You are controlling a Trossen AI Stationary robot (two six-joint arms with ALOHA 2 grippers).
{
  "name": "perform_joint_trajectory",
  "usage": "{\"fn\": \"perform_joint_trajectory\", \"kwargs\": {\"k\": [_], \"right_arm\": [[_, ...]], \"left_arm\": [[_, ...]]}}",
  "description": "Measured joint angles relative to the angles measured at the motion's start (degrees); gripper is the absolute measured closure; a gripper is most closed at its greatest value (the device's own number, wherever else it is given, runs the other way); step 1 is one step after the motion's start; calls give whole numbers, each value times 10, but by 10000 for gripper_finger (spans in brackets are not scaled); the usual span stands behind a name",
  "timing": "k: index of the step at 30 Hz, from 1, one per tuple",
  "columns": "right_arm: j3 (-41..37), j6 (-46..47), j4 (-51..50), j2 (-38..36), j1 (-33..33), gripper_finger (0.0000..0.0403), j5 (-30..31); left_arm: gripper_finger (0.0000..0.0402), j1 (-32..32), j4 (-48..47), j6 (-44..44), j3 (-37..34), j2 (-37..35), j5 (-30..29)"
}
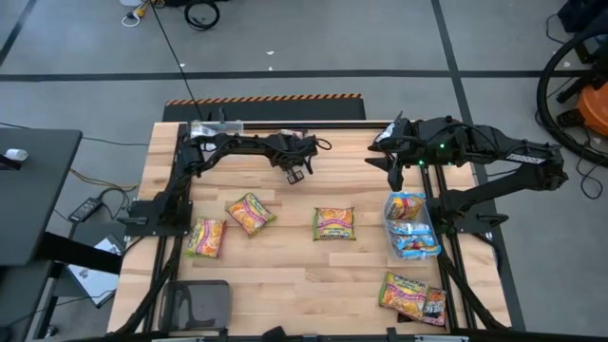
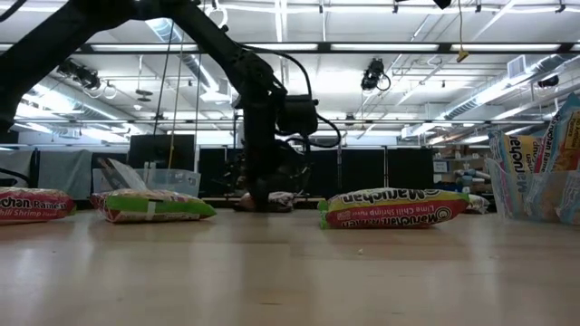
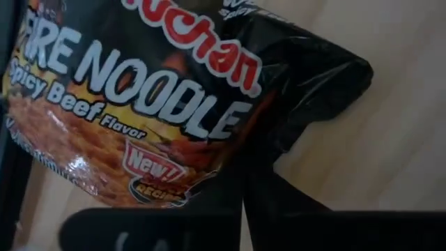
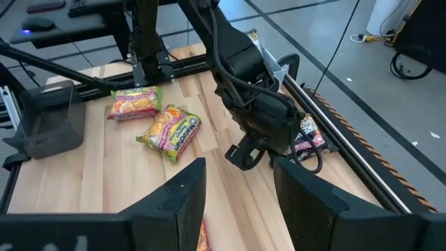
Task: Sort Maruchan noodles
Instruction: Put the black noodle pack into the top transparent bin
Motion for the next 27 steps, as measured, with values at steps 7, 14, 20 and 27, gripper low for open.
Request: {"fn": "perform_joint_trajectory", "kwargs": {"k": [7,14,20,27], "right_arm": [[0,-2,0,0,0,228,0],[0,-6,0,0,0,228,0],[0,-1,0,5,0,228,10],[0,38,-6,6,13,228,4]], "left_arm": [[398,-4,-63,-16,-1,-83,54],[398,21,-65,-8,0,-199,63],[351,59,-60,108,-14,-205,151],[266,72,52,206,-118,-202,189]]}}
